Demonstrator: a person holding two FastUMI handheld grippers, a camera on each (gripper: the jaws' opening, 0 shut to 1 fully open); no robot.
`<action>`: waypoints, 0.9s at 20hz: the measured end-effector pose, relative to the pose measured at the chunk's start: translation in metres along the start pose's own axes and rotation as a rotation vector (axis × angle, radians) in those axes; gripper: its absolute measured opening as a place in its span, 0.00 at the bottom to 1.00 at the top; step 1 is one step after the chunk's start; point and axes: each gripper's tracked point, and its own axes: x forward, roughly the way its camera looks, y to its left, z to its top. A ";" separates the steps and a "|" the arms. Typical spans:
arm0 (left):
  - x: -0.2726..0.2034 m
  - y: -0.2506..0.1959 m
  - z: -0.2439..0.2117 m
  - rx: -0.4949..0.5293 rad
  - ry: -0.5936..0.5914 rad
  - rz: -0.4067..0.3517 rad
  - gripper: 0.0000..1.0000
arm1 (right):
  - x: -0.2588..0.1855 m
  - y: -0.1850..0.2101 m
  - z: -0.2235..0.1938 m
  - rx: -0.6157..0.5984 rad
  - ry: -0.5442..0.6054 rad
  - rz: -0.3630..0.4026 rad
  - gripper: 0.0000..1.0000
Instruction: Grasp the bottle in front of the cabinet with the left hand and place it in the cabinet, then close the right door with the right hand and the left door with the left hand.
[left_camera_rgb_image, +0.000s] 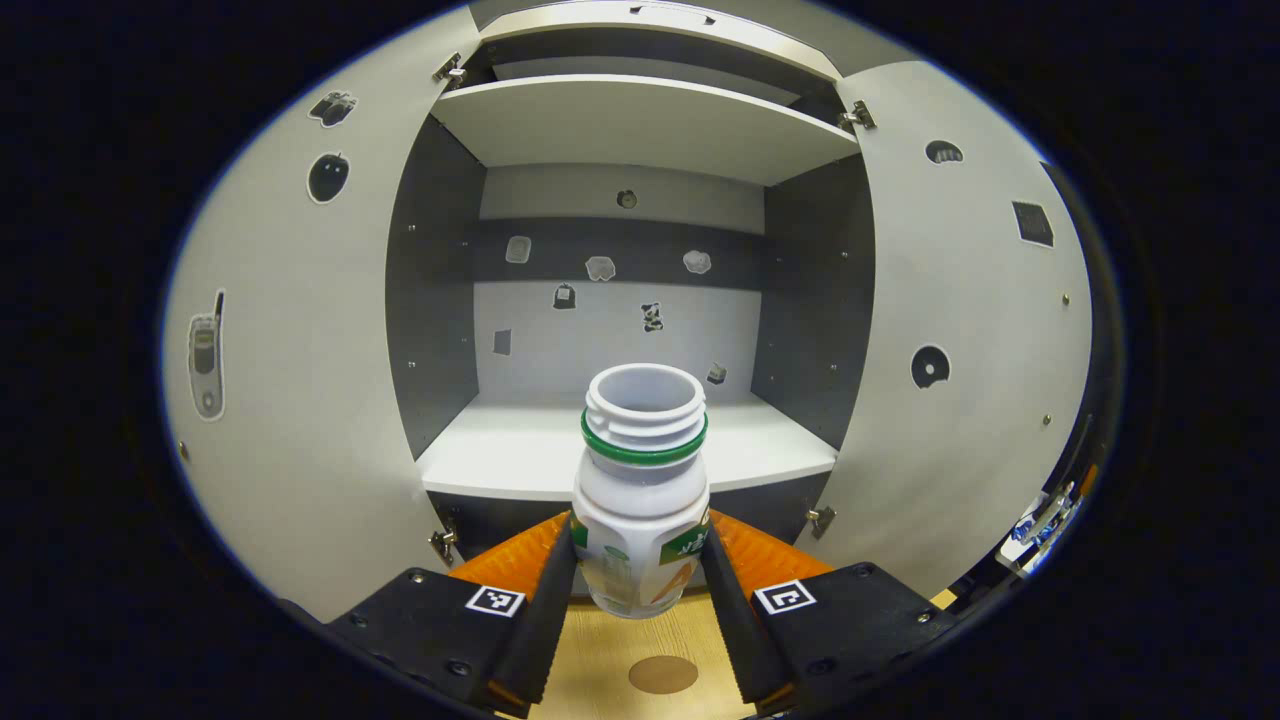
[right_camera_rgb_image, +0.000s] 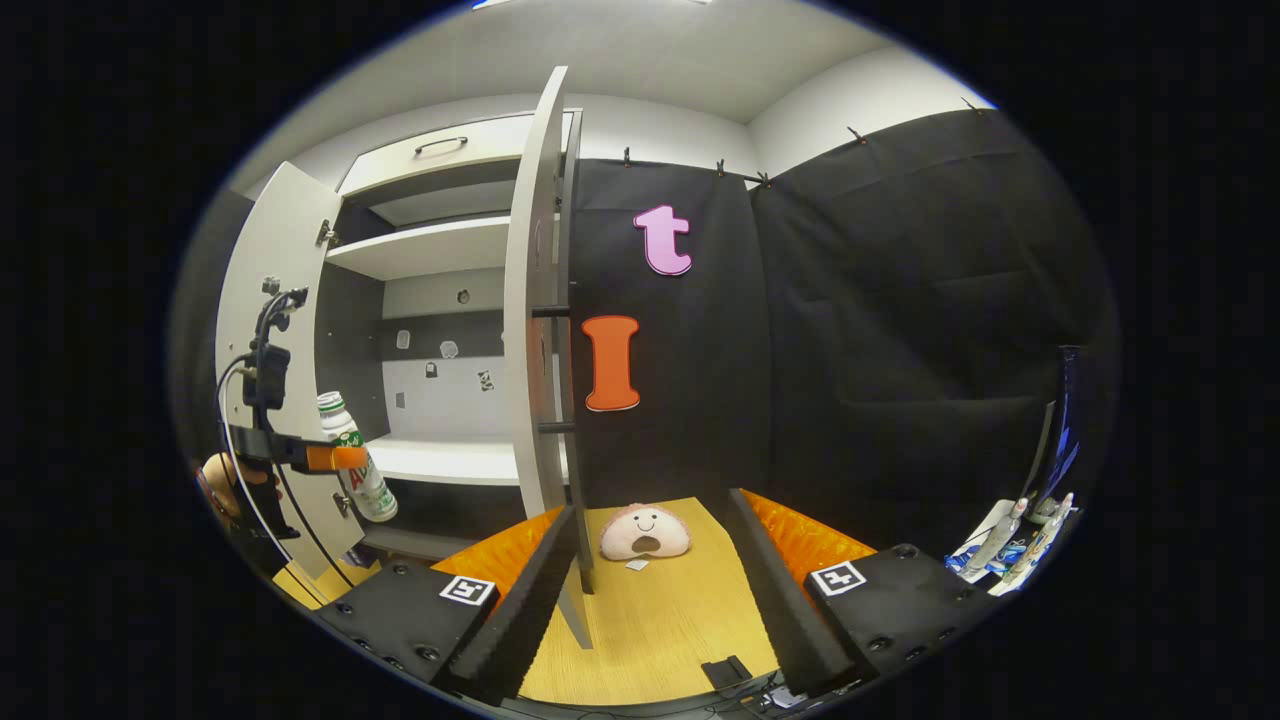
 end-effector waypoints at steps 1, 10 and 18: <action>0.005 0.004 0.009 0.003 -0.008 0.002 0.70 | 0.000 -0.001 0.000 0.004 -0.004 -0.003 0.98; 0.046 0.014 0.066 0.013 -0.074 0.032 0.69 | 0.004 -0.017 -0.003 0.027 0.000 -0.028 0.98; 0.099 0.007 0.069 0.068 -0.023 0.032 0.70 | 0.016 -0.028 -0.005 0.037 0.010 -0.047 0.98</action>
